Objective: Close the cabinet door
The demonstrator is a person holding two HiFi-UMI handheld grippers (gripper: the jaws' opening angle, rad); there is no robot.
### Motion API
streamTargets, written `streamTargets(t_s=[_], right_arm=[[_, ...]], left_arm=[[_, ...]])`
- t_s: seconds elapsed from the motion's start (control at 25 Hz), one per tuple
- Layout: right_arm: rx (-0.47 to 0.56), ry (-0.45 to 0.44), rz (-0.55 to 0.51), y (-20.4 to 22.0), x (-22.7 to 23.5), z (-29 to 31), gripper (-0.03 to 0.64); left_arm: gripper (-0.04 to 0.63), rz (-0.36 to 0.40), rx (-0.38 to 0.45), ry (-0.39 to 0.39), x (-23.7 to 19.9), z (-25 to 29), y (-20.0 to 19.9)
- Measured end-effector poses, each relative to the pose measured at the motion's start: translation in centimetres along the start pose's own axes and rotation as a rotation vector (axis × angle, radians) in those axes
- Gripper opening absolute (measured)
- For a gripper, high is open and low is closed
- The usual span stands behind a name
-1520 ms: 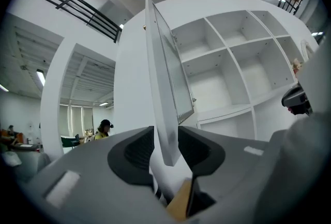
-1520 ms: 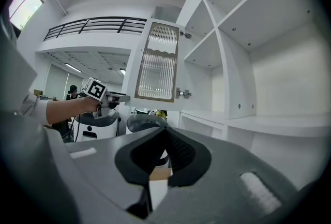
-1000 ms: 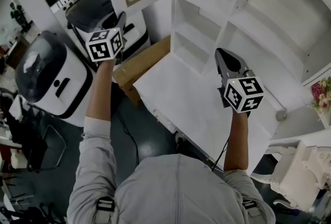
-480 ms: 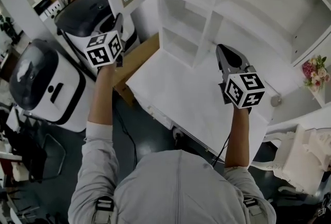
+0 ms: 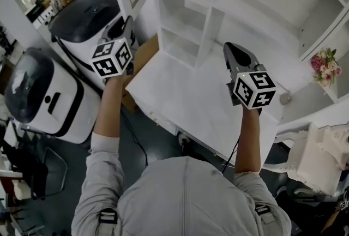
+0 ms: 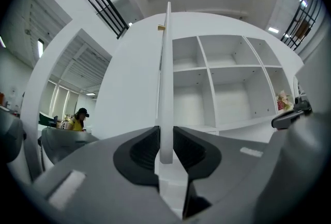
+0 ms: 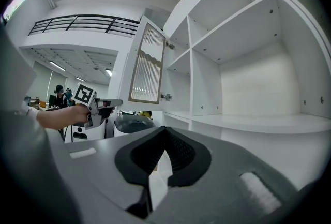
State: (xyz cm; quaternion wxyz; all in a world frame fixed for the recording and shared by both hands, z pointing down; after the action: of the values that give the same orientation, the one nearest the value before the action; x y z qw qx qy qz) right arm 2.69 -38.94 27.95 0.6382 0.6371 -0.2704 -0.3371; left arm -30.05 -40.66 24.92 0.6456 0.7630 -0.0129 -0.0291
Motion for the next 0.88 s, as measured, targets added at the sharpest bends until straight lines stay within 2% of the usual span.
streamTargets(t_s=[0.44,0.6,0.68,0.88], right_arm=[[-0.016,0.066,-0.01,-0.1,2.1,-2.0,0.002],[-0.051,0.097,-0.026,0.5,3.0,-3.4,0.002],[-0.06,0.113,-0.031,0.7,3.7,-4.4,0.002],[-0.058,0.171,0.01,2.0,6.1,-7.7,0.002]], left_arm=[[0.155,0.022,0.01,0.204,9.4,2.3,0.4],[0.187,0.039,0.002,0.23,12.5,4.0,0.8],[0.167,0.02,0.003,0.246,13.8,4.8,0.9],[0.181,0.01,0.0,0.261,16.8,6.8,1.2]])
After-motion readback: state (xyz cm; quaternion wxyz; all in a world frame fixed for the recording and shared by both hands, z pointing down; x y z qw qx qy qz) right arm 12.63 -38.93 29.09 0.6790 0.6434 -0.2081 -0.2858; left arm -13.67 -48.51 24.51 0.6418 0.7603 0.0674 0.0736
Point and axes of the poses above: the fingertips, and each gripper's own axes: z forward along the fingers, x to its right, y out of its underside, the point moved 3 cm from there along -z, backward along the fingers, and after that the axes turned 10 degrees about -y, right-handed, at the moved point
